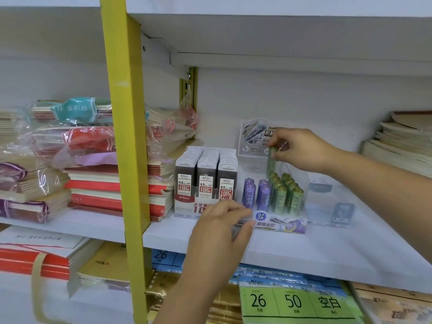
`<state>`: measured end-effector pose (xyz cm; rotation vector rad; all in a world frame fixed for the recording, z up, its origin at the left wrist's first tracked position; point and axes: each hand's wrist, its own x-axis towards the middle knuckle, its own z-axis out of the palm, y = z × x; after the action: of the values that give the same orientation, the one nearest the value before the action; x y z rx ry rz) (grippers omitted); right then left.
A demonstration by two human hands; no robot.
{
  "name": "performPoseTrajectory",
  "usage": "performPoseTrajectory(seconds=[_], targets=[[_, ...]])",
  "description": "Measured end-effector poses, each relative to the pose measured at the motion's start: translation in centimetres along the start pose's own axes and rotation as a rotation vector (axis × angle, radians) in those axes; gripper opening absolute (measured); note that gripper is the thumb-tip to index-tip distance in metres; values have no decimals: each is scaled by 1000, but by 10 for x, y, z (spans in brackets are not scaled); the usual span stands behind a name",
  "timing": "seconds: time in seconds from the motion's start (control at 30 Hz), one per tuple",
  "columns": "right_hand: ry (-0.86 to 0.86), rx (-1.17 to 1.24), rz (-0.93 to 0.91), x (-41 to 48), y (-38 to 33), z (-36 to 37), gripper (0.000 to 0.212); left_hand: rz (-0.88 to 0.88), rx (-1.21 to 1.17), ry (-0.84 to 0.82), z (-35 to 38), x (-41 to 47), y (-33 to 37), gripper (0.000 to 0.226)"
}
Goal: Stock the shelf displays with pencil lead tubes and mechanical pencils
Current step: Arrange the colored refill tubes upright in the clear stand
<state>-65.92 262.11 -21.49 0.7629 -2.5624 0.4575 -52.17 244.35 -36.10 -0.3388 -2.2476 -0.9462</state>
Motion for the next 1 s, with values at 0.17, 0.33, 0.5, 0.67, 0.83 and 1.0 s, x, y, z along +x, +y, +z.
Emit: performPoseTrajectory(seconds=[0.17, 0.33, 0.5, 0.67, 0.83, 1.0], targets=[[-149, -42, 19, 2, -1, 8, 18, -9, -5, -12, -1, -1, -1, 27], [-177, -114, 31, 5, 1, 4, 24, -15, -14, -17, -2, -1, -2, 27], [-173, -57, 61, 4, 1, 2, 26, -11, -3, -13, -1, 0, -2, 26], [-176, -38, 41, 2, -2, 2, 20, -19, -17, -7, -1, 0, -2, 25], [-190, -89, 5, 3, -3, 3, 19, -21, -10, -9, -1, 0, -1, 25], [-230, -75, 10, 4, -3, -4, 18, -28, -17, -15, -1, 0, -1, 25]])
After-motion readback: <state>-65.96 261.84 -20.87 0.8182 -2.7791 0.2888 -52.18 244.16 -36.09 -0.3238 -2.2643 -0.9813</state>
